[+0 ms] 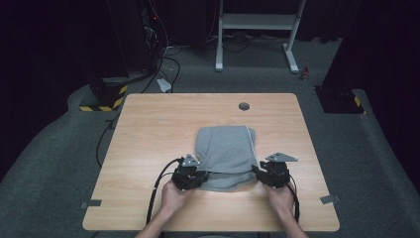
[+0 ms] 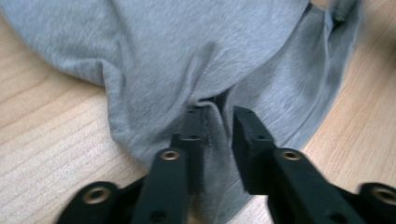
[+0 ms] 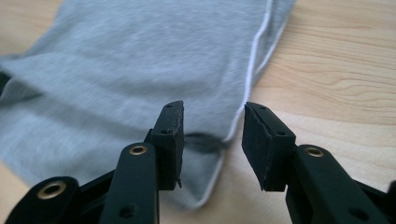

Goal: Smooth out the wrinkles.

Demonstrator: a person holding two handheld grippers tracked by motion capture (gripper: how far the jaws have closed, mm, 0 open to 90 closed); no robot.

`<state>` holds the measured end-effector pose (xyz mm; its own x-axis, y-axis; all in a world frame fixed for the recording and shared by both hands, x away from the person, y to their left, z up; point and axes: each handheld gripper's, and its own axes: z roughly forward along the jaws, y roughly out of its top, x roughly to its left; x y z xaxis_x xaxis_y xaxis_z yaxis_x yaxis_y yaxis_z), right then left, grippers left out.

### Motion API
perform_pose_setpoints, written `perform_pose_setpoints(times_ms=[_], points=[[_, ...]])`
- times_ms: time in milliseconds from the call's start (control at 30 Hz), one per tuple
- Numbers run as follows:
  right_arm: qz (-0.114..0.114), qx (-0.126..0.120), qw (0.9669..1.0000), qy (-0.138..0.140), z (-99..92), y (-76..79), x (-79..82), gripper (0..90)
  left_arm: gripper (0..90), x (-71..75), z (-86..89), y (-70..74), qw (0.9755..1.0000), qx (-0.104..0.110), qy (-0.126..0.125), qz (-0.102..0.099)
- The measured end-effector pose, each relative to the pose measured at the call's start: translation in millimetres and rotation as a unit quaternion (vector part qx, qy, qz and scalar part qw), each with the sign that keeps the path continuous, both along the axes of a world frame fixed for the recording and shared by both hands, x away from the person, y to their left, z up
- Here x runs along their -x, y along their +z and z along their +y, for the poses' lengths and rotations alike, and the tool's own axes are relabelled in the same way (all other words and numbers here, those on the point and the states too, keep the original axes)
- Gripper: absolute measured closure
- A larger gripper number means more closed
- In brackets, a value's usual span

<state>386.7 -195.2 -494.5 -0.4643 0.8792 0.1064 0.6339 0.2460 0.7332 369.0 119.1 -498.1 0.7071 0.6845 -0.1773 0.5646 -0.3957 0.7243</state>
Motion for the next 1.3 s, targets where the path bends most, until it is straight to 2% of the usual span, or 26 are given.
perform_pose_setpoints(times_ms=[33, 100, 167, 233, 300, 400, 467, 567, 667, 767, 800, 867, 900, 933, 967, 1033, 1100, 1200, 1233, 1300], points=[[0.004, -0.002, 1.0, -0.002, -1.1, -1.4, -4.3, 58.3, 65.7, 1.6, -0.5, 2.5, 0.9999, 0.009, -0.008, -0.007], [0.009, -0.01, 0.9999, -0.008, -2.9, -2.3, -8.5, 59.0, 62.2, 2.6, -2.3, 8.2, 0.9997, 0.006, -0.014, -0.017], [0.015, -0.001, 0.9999, -0.007, -1.4, -3.1, -11.4, 60.9, 59.8, -0.2, -3.8, 10.3, 0.9998, 0.006, -0.013, -0.017], [0.029, 0.012, 0.9995, 0.004, 1.6, -6.1, -15.5, 70.5, 58.1, -4.0, -6.0, 10.8, 0.9998, 0.01, -0.009, -0.017], [0.041, 0.023, 0.9987, 0.018, 5.0, -7.9, -18.4, 80.8, 57.8, -7.3, -5.9, 11.3, 0.9995, 0.03, -0.009, -0.009], [0.033, 0.03, 0.9987, 0.025, 7.1, -3.1, -16.5, 83.0, 57.3, -12.6, -4.8, 16.8, 0.999, 0.044, -0.005, -0.01], [0.029, 0.032, 0.9987, 0.029, 7.3, 1.3, -12.6, 83.1, 57.2, -21.4, -3.8, 21.4, 0.9993, 0.032, 0.01, -0.018], [0.024, 0.037, 0.9985, 0.031, 7.4, 4.9, -9.3, 83.0, 56.5, -43.3, -3.6, 22.6, 0.9992, 0.009, 0.037, -0.011], [0.023, 0.037, 0.9985, 0.033, 7.4, 4.8, -10.3, 83.0, 54.2, -66.2, -7.4, 19.0, 0.9981, -0.013, 0.059, -0.009], [0.021, 0.038, 0.9984, 0.036, 7.5, 4.7, -10.0, 83.0, 51.7, -84.6, -11.8, 12.2, 0.9962, -0.014, 0.085, 0.005], [0.019, 0.037, 0.9985, 0.035, 7.0, 5.6, -8.8, 83.0, 51.8, -88.6, -13.7, 8.9, 0.9958, -0.023, 0.088, 0.009], [0.012, 0.034, 0.9985, 0.041, 5.3, 8.5, -4.8, 83.1, 55.5, -92.1, -18.6, -0.6, 0.9944, -0.048, 0.091, 0.022], [0.013, 0.032, 0.9985, 0.043, 4.7, 10.3, -1.4, 83.2, 57.6, -92.5, -19.6, -4.4, 0.994, -0.053, 0.092, 0.025], [0.011, 0.031, 0.9985, 0.044, 3.5, 12.3, 3.1, 83.3, 60.6, -93.0, -18.5, -4.3, 0.9923, -0.055, 0.107, 0.03], [0.007, 0.018, 0.9989, 0.044, 0.7, 13.9, 10.3, 83.5, 66.1, -94.0, -17.3, -4.2, 0.9912, -0.051, 0.115, 0.041], [0.005, 0.008, 0.999, 0.043, -1.5, 12.8, 21.6, 83.8, 70.6, -96.3, -16.0, -5.8, 0.9884, -0.056, 0.128, 0.061], [0.012, 0.003, 0.9989, 0.046, -3.1, 6.5, 33.6, 84.0, 73.0, -94.0, -16.6, -7.2, 0.9878, -0.055, 0.136, 0.052], [0.031, 0.004, 0.9981, 0.053, -3.2, -8.2, 46.6, 83.9, 72.9, -89.4, -22.2, -7.4, 0.9869, -0.081, 0.136, 0.029], [0.04, 0.005, 0.9975, 0.058, -2.6, -12.6, 48.4, 83.6, 72.6, -89.1, -22.2, -7.4, 0.9872, -0.079, 0.136, 0.031], [0.049, -0.002, 0.9968, 0.064, -1.0, -16.6, 48.8, 81.2, 70.3, -89.9, -19.3, -7.3, 0.9886, -0.061, 0.131, 0.045]])
